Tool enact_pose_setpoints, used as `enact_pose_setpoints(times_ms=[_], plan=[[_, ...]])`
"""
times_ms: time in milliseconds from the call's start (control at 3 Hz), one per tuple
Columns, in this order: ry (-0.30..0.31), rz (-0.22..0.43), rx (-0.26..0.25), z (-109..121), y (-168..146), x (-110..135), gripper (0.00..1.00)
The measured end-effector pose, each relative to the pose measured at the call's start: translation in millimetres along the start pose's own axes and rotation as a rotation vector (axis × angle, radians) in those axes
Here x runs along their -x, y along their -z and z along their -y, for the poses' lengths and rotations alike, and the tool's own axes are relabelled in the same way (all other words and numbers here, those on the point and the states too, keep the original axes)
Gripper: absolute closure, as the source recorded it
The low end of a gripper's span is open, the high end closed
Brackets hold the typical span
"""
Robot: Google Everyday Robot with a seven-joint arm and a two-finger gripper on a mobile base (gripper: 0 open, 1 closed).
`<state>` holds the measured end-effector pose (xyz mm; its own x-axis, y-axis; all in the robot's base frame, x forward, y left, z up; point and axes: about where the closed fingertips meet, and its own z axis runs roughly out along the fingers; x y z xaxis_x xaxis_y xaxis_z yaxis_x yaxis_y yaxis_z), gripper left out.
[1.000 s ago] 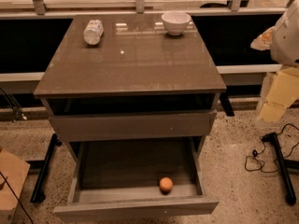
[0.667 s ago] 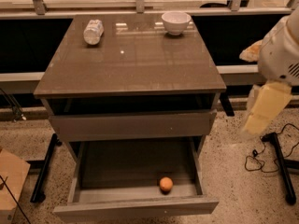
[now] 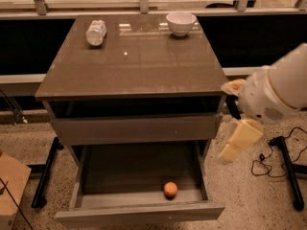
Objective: Pick orange from middle drawer and place on counter
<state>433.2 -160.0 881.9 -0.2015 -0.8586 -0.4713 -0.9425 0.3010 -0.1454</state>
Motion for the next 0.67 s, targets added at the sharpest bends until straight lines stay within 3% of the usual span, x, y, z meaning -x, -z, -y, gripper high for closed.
enact_pose_setpoints(times_ms=[333,667], plan=[[-0.121,0.126,0.092,11,-37,-36,0.00],[-0.139,0.139,0.122,11,-50,-40,0.00]])
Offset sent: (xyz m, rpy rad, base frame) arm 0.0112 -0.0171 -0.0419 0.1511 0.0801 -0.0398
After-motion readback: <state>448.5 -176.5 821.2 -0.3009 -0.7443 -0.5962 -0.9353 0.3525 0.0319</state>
